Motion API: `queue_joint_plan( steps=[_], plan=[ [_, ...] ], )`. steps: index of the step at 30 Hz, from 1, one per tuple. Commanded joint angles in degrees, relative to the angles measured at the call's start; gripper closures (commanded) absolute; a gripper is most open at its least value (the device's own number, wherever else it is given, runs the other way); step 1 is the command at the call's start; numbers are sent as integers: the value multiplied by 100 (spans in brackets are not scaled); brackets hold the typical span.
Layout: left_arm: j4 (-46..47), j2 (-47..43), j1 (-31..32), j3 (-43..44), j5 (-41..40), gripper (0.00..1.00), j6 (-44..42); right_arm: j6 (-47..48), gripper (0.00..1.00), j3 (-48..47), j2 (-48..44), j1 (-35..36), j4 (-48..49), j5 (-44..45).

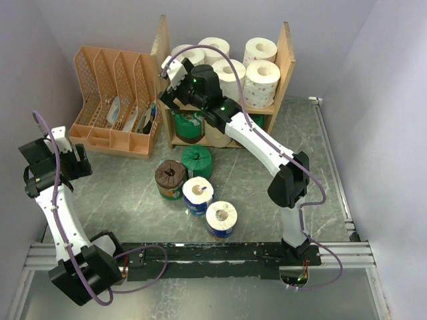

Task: Place and organize the paper towels onto the shelf

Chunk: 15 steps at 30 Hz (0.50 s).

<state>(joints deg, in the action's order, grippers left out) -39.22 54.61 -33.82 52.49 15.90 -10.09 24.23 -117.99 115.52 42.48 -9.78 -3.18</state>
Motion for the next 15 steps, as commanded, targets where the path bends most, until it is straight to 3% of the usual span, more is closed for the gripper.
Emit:
queue_joint_plan(
  steps=[1,5,9,15],
  plan=[
    [26,51,-68,24,56,16,-46,-160,0,-404,203,-6,-124,-210],
    [33,14,-64,16,59,16,-46,305,0,-560,-209,233,-1109,-746],
    [39,-27,-64,7,55,16,-46,1645,0,-564,-955,694,-3193,-1247],
    [12,7,-69,20,113,16,-63,2530,0,-3,-2132,1137,-5574,-1304]
  ],
)
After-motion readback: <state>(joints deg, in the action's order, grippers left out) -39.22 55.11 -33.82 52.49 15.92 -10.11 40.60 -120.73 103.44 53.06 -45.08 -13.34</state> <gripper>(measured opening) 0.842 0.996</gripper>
